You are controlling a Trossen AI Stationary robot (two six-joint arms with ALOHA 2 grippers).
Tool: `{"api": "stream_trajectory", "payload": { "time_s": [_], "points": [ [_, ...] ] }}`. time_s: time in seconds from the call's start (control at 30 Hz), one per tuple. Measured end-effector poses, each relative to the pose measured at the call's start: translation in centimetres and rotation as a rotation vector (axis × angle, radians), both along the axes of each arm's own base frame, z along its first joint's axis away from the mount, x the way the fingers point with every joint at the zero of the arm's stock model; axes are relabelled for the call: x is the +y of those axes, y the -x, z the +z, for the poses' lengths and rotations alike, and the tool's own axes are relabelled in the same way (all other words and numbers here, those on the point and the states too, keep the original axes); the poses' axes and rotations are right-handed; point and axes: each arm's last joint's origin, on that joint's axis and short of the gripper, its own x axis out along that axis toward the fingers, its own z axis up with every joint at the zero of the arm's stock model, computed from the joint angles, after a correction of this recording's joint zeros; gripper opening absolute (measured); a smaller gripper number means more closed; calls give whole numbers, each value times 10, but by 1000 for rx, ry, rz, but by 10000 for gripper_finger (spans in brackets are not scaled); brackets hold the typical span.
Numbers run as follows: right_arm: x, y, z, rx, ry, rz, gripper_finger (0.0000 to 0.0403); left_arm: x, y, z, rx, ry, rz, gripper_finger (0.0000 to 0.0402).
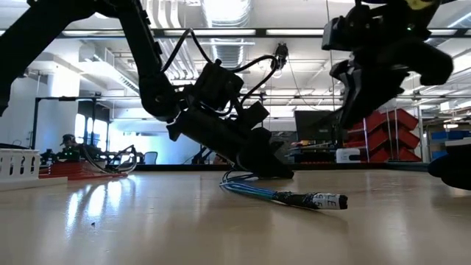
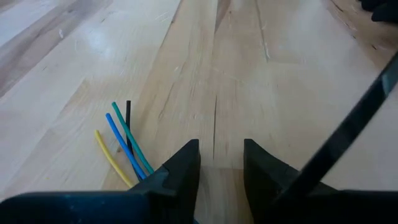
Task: Ziptie cables
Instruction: Wrap the cable wires with black zip tie
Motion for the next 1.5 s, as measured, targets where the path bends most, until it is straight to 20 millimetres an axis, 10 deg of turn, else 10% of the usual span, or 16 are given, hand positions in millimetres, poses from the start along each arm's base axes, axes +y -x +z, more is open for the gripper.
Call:
{"api": "stream_trajectory", "payload": {
  "time_s": [0.33, 0.63, 1.23, 1.5],
  "points": [
    [13, -3, 2, -32, -183, 45, 41, 0, 0, 0, 0, -1, 1, 98],
    [19, -3, 1, -56, -260, 3, 136, 0, 0, 0, -1, 3, 2, 98],
    [1, 3, -3, -81, 141, -111, 376, 0, 0, 0, -1, 3, 3, 98],
    [-6, 2, -3, -62, 197, -85, 393, 0, 0, 0, -1, 3, 3, 98]
  ]
}}
